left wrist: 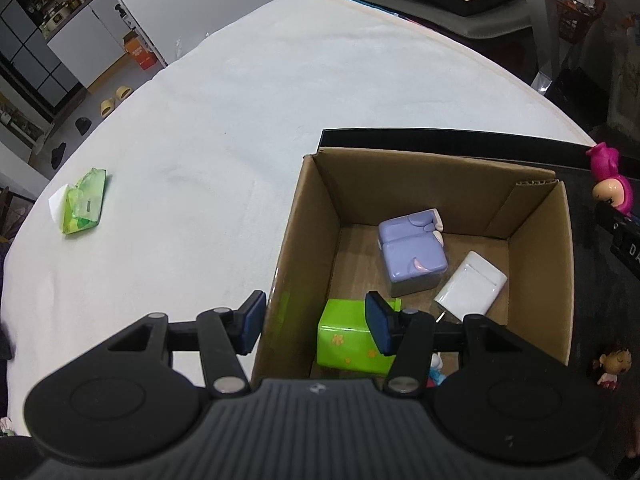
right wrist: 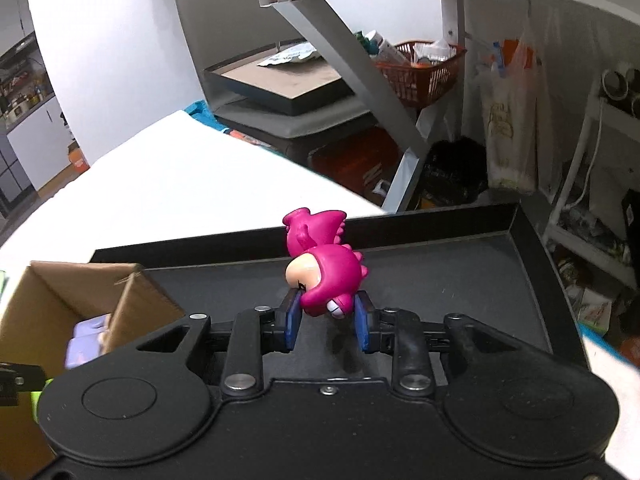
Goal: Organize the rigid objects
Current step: 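Move the right gripper to the pink dinosaur toy and grasp it, then carry the pink dinosaur with the right gripper and drop it into the box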
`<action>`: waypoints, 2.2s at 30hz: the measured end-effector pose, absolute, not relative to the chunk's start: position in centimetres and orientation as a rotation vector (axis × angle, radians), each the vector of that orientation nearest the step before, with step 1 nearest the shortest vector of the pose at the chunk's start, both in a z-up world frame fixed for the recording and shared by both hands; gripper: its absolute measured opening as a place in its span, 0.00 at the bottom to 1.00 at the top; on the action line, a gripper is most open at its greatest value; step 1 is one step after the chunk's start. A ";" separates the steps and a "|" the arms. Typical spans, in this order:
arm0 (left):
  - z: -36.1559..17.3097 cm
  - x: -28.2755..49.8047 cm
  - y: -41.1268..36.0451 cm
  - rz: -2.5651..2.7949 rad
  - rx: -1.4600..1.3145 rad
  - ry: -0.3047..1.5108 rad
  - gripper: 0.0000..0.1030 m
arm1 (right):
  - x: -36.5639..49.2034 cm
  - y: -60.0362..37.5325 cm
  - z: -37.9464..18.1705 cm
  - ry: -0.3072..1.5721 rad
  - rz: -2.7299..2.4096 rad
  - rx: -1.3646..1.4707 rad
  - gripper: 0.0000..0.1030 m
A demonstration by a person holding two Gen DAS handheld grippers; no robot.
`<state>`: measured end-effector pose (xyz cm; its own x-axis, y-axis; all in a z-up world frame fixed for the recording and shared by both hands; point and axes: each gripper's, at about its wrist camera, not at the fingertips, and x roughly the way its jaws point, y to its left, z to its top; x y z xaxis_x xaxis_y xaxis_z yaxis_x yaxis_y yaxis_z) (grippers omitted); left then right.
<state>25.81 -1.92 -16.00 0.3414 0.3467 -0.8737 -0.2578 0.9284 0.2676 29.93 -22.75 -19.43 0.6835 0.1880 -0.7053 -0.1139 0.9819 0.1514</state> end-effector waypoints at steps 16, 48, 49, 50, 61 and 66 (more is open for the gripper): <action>-16.0 24.6 -0.9 0.365 0.029 1.152 0.51 | 28.1 -23.5 -19.1 0.842 0.162 0.118 0.26; -17.1 19.5 5.2 0.179 -0.240 1.075 0.51 | 21.1 -18.5 -9.1 0.883 0.132 -0.069 0.27; -17.2 19.4 5.3 0.175 -0.244 1.076 0.51 | 20.9 -18.0 -8.9 0.883 0.132 -0.072 0.27; -17.3 19.3 5.5 0.170 -0.254 1.074 0.51 | 20.7 -17.6 -8.7 0.884 0.134 -0.077 0.27; -17.7 18.4 8.1 0.136 -0.379 1.051 0.46 | 19.5 -12.4 -8.8 0.908 0.156 -0.142 0.27; -18.5 18.4 9.1 0.115 -0.445 1.078 0.30 | 19.6 -10.3 -9.4 0.923 0.168 -0.171 0.27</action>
<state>18.42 9.14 -18.46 0.4768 -0.1232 -0.8703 -0.3035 0.9061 -0.2946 19.61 -10.31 -9.37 0.5927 0.0704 -0.8024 -0.2164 0.9735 -0.0744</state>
